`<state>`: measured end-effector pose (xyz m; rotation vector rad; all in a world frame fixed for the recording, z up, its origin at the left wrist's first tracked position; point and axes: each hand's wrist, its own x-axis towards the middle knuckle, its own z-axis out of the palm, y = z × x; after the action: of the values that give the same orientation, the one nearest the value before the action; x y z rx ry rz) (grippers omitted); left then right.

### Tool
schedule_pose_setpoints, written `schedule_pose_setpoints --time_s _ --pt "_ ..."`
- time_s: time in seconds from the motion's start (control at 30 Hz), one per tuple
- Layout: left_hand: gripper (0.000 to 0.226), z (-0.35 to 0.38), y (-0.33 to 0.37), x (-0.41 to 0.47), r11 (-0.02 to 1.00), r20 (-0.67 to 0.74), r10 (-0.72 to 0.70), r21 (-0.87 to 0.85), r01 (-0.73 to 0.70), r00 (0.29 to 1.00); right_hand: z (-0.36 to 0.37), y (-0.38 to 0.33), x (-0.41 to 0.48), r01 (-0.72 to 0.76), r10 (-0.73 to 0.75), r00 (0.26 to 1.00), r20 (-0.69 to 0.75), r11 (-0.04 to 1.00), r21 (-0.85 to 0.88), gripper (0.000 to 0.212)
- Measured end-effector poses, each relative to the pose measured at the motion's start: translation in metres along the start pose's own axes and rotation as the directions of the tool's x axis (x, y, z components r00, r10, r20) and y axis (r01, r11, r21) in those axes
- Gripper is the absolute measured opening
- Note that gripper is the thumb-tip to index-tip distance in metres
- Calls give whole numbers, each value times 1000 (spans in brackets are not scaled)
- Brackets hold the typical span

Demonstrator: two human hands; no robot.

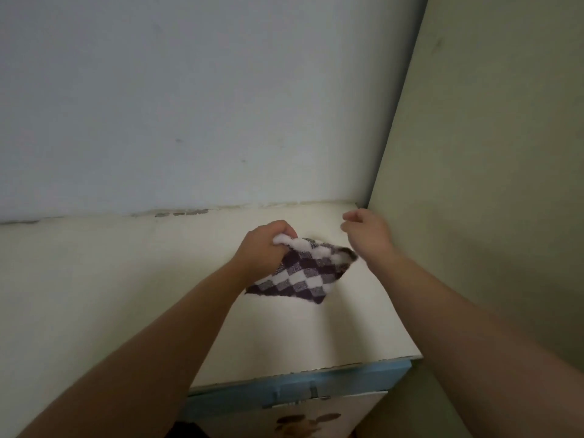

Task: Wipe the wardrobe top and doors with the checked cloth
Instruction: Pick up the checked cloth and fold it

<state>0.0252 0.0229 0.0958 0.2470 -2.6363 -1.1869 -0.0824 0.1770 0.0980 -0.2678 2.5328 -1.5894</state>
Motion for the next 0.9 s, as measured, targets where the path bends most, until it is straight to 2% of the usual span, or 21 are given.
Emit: schedule_pose_setpoints --time_s 0.07,0.13,0.2,0.3,0.43,0.6,0.67,0.7,0.8,0.83,0.9 --pt "22 -16 19 -7 995 -36 -7 -98 3 999 -13 -13 -6 -30 28 999 15 993 117 7" --pt "24 -32 39 -11 973 -77 -48 -228 29 996 -25 -26 -16 -94 69 987 143 980 173 12" --pt "27 -46 56 -13 937 -124 -92 -348 44 988 -36 -37 -27 -122 67 946 317 980 155 10" --pt "31 -61 79 -18 857 -143 -111 -514 22 984 -42 -56 -44 -35 -42 895 444 986 163 24" --pt "27 -68 106 -25 709 -141 -127 -705 -9 982 -44 -91 -66 145 -271 862 428 941 305 39" --pt "23 -85 135 -29 575 -180 -189 -817 -40 965 -56 -130 -85 222 -435 814 386 846 485 61" --pt "3 -96 147 -30 532 -134 -170 -846 -23 976 -62 -148 -93 224 -480 785 391 809 544 59" --pt "20 -100 154 -33 507 -91 -177 -862 11 980 -63 -155 -95 217 -492 771 404 799 561 58" --pt "33 -117 163 -37 497 -48 -110 -868 14 993 -69 -177 -100 179 -532 721 444 762 623 53" --pt "30 -122 169 -40 507 -76 -89 -861 -20 993 -70 -182 -101 163 -545 707 451 746 646 49" --pt "6 -128 178 -44 522 -68 -51 -853 -32 996 -73 -190 -104 180 -556 708 435 738 650 32"
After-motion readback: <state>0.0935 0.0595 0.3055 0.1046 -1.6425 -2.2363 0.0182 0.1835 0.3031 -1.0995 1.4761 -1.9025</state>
